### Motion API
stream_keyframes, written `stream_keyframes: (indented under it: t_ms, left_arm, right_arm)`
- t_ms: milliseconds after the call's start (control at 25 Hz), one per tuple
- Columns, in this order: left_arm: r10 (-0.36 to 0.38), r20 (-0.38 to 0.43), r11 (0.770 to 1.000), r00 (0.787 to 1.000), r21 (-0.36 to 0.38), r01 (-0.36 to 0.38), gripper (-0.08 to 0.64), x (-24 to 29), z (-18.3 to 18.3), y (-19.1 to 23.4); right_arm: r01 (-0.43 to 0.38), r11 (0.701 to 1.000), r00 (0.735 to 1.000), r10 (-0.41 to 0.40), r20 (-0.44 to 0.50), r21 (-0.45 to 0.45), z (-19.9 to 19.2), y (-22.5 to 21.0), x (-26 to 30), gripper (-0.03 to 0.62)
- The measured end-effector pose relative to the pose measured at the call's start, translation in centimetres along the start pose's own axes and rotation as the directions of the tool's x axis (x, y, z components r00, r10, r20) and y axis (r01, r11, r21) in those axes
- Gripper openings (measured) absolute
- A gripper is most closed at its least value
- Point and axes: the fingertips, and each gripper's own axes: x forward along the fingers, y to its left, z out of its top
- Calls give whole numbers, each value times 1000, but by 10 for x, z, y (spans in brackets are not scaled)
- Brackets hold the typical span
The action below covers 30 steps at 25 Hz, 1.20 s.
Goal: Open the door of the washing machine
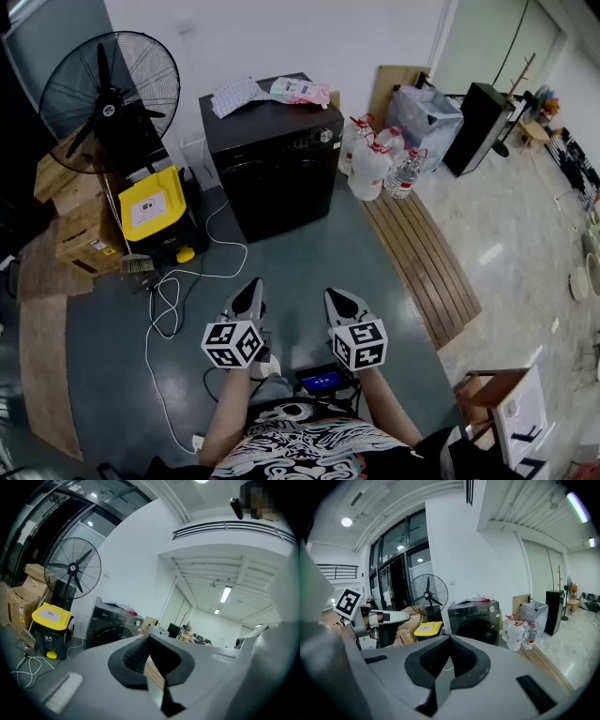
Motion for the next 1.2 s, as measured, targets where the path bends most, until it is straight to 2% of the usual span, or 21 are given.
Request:
stream_keyframes:
  t_ms: [160,440,480,560,600,640,680,760,880,960,1080,1200]
  left_arm:
    - [54,-17,998,998,39,-53,2,-16,-3,10]
    - [66,-4,996,998,63,-66,2,-19,1,12]
    - [59,-6,996,998,64,-59,16,-17,3,12]
    - [40,-16,997,999,67,-39,111,-9,6,14]
    - [36,-21,997,999,71,-34,138,-5,7,16]
    - [35,-24,997,999,76,-33,144,-1,8,20]
    - [36,-25,996,999,79,-33,144,3,10,24]
    - [41,-25,996,999,79,-39,144,15,12,35]
    - [61,-39,995,997,80,-57,143,37,11,60]
    - [84,-62,990,995,116,-76,137,59,9,85]
    - [102,-92,978,990,189,-84,137,105,14,133]
    - [80,-143,981,986,189,-53,137,160,19,187]
  right_arm:
    - [-34,999,999,34,7,0,0,23,-2,2]
    - [-82,995,996,80,30,55,1,28,-2,3]
    - [-76,995,997,74,34,66,3,25,0,3]
    - [-65,995,997,63,38,70,6,20,5,5]
    - [-67,995,997,65,33,68,8,19,10,16]
    - [-74,995,997,73,24,69,8,19,16,137]
    - [-80,994,997,79,14,70,9,19,22,184]
    - [-76,995,997,76,7,68,14,15,34,183]
    - [-57,997,998,57,2,60,20,9,57,186]
    - [-44,998,999,44,-10,49,22,5,81,187]
    - [-7,999,1000,8,-26,37,30,-6,137,193]
    - [43,997,997,-40,-60,58,39,-18,202,204]
